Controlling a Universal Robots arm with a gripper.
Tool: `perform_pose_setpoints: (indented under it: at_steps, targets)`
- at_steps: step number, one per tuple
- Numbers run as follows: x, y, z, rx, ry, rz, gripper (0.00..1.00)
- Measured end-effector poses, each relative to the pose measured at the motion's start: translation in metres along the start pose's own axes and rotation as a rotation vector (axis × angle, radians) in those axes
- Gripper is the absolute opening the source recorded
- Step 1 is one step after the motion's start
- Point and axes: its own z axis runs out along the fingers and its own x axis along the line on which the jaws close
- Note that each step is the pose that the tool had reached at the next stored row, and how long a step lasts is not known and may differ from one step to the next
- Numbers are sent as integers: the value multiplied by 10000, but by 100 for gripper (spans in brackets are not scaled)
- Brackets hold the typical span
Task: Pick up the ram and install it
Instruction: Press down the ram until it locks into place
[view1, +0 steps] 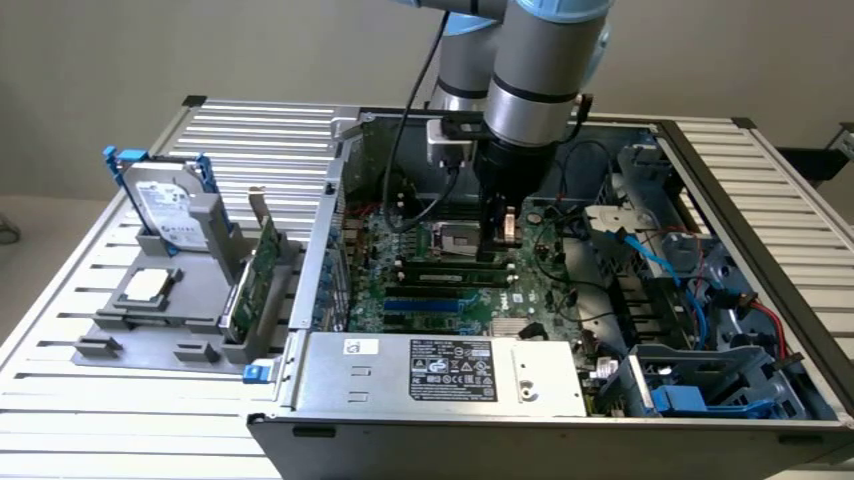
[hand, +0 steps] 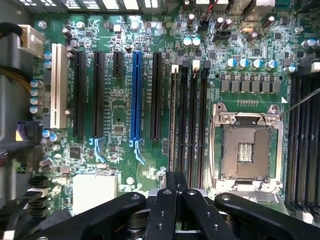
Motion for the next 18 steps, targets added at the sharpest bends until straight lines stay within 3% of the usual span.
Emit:
perform_pose_setpoints:
  at_steps: [3,10,16,18]
  targets:
    - [24,20,-63,1,-3,3,11]
    - [66,206,-54,0,-8,4,11]
    - [73,321,-47,1,-52,25,11]
    - [74,323,-47,1,-59,24,11]
